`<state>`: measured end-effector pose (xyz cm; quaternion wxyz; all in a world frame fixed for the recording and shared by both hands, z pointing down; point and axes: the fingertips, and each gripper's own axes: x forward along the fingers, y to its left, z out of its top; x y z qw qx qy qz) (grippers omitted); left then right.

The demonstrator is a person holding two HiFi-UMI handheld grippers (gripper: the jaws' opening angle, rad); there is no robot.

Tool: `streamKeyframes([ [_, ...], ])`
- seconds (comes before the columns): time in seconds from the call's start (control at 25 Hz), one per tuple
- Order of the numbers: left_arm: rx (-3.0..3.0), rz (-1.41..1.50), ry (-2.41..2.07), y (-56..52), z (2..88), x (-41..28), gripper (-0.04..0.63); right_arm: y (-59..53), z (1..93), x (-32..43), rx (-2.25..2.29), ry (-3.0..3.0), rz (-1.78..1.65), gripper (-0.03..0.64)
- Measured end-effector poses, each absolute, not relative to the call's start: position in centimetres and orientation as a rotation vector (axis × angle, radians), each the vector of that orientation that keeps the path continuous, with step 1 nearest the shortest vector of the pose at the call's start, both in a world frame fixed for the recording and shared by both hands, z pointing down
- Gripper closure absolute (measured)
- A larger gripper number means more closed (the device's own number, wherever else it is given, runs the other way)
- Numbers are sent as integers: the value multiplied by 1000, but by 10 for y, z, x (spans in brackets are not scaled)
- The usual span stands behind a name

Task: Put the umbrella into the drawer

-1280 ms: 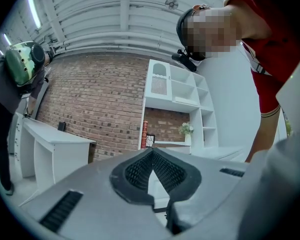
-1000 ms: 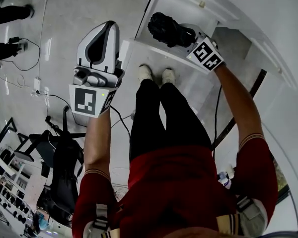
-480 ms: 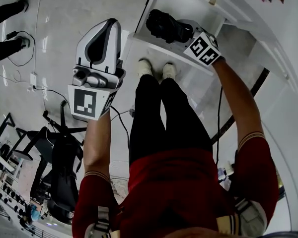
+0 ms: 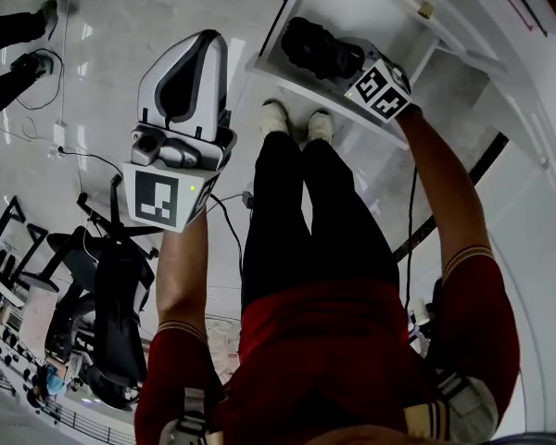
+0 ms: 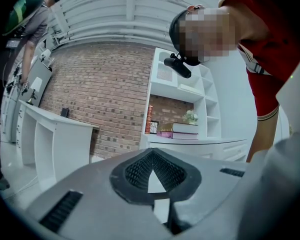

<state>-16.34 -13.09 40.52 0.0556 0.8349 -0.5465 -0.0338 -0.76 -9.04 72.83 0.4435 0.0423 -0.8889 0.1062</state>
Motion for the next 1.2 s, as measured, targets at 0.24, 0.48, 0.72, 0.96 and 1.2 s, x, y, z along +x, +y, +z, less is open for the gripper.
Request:
streamKeyframes([
  [0.24,2512,-97,-1666,-134,420,-167,589,-83,750,-9,61,-2181,267,350],
  [0.48,2503,-88,-1663,-136,433,-168,589,-81,769,-10,49,-2158,288,350],
  [0.72,2506,-77,-1641,-136,443,-159,589,-76,787,-8,44,-2133,306,350],
  [0.96,2517,-63,-1621,-136,446,-148,589,-73,795,-7,37,-2128,317,350],
  [1.2,2519,-51,-1610,-133,447,-139,589,-72,800,-10,22,-2123,332,335],
])
